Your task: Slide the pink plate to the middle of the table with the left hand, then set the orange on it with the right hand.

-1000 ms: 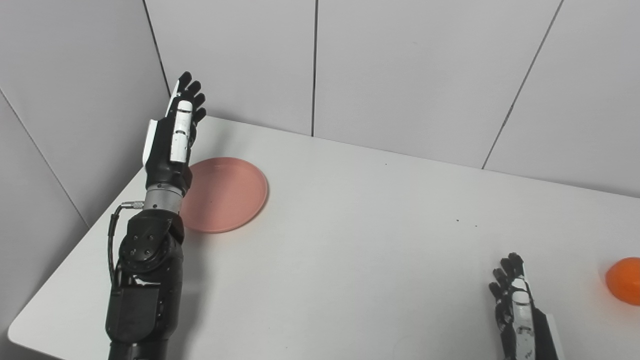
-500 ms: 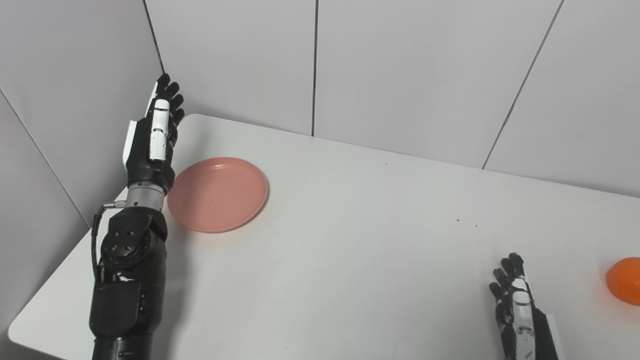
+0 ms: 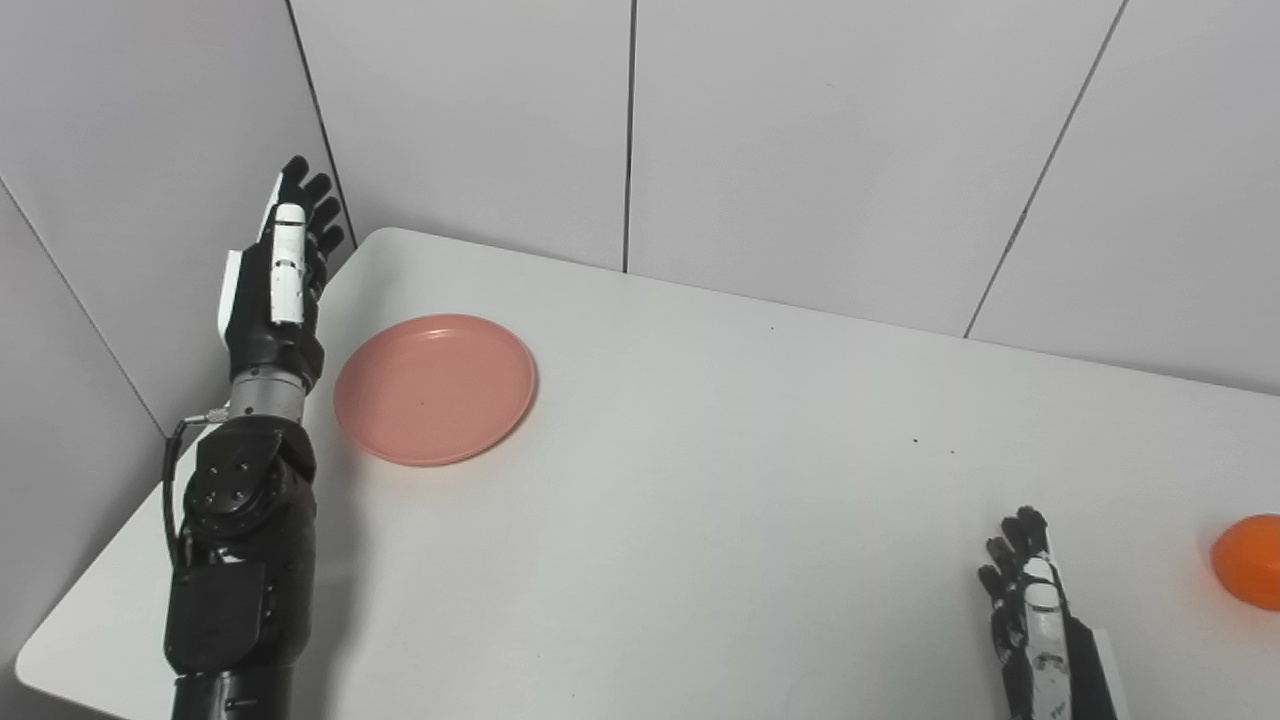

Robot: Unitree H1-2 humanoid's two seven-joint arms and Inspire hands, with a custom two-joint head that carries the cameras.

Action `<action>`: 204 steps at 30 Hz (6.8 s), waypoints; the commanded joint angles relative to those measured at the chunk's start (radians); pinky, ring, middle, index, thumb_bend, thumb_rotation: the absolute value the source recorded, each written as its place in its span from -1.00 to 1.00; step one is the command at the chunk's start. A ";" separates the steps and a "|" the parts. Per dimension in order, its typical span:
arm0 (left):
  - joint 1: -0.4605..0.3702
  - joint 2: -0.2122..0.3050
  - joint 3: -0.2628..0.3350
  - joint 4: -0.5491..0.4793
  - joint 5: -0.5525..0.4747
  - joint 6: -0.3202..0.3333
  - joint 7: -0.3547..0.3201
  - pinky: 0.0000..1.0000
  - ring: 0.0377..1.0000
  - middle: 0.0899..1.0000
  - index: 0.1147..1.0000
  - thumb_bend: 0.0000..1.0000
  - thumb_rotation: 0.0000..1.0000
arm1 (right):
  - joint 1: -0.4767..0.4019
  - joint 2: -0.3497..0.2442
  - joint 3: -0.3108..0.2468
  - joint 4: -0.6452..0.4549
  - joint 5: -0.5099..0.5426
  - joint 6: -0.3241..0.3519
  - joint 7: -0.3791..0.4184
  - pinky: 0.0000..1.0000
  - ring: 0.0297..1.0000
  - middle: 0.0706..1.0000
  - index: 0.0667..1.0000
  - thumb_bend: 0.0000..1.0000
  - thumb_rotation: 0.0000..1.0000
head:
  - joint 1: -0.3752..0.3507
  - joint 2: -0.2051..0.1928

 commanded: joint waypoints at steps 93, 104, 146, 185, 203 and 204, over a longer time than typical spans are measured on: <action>0.003 0.082 0.009 0.361 -0.261 -0.020 -0.136 0.99 0.95 0.95 0.93 -0.44 1.00 | -0.011 -0.006 -0.026 -0.029 0.027 -0.013 0.003 1.00 1.00 1.00 1.00 -0.75 1.00 | 0.036 0.009; -0.021 0.082 -0.025 0.414 -0.248 -0.019 -0.148 0.92 0.90 0.88 0.84 -0.36 1.00 | -0.008 -0.007 -0.025 -0.034 0.025 -0.014 0.007 1.00 1.00 1.00 1.00 -0.74 1.00 | 0.035 0.013; -0.030 0.014 -0.094 0.369 -0.247 0.045 -0.185 0.84 0.84 0.84 0.81 -0.28 1.00 | -0.008 0.003 -0.014 -0.045 0.012 -0.004 0.006 1.00 1.00 1.00 1.00 -0.75 1.00 | 0.011 0.029; -0.019 -0.103 -0.190 0.231 -0.213 0.154 -0.172 0.84 0.84 0.83 0.81 -0.31 1.00 | -0.004 0.020 -0.005 -0.062 -0.016 0.006 -0.009 1.00 1.00 1.00 1.00 -0.64 1.00 | -0.020 0.069; -0.002 -0.152 -0.256 0.207 -0.192 0.162 -0.180 0.84 0.86 0.85 0.81 -0.31 1.00 | -0.004 0.037 -0.001 -0.067 -0.038 0.008 -0.017 1.00 1.00 1.00 1.00 -0.63 1.00 | -0.070 0.095; -0.002 -0.157 -0.258 0.205 -0.191 0.166 -0.180 0.84 0.86 0.85 0.81 -0.32 1.00 | -0.004 0.037 0.000 -0.067 -0.041 0.011 -0.017 1.00 1.00 1.00 1.00 -0.63 1.00 | -0.070 0.095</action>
